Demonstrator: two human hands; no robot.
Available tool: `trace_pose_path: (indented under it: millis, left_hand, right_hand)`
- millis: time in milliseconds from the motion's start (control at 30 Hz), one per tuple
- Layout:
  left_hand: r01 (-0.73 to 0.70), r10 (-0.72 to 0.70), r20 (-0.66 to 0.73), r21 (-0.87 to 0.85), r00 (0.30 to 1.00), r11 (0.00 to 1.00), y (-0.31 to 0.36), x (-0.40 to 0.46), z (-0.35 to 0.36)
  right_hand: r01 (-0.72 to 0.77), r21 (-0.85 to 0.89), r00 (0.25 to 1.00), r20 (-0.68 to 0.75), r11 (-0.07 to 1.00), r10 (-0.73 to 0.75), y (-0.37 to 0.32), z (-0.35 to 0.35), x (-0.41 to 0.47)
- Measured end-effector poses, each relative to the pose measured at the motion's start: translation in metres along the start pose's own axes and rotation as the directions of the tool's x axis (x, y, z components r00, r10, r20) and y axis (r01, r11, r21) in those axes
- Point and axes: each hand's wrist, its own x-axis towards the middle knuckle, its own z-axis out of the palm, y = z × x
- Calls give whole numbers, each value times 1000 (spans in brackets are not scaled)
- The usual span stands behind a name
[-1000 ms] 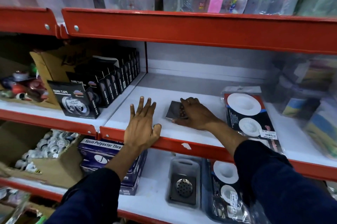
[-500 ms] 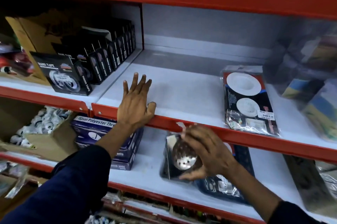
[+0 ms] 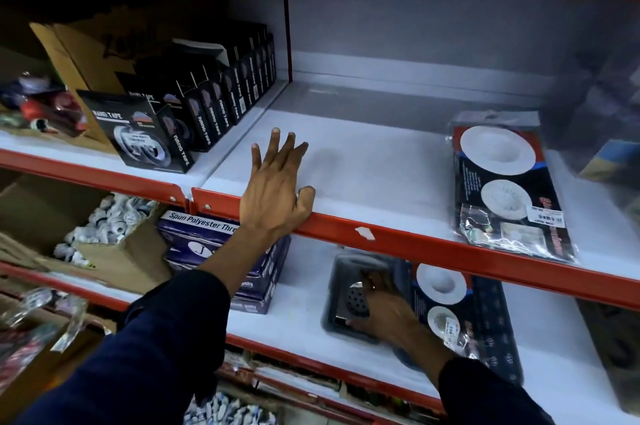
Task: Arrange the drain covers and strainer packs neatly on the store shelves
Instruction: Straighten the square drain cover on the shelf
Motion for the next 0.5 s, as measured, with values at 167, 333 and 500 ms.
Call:
trace_pose_path:
  millis: [167,333,500]
  left_hand:
    - [-3,3,-22,-25,1000,1000,-3,1,3]
    - [-6,5,-38,-31,999,999,-2,0,3]
    - [3,-4,-23,-27,1000,1000,-1,1,1]
  right_hand:
    - [-28,-17,997,70,999,30,-4,15,16]
    - [-47,9,986,160,999,45,-6,17,17]
    - [-13,-40,990,139,999,19,-12,11,11]
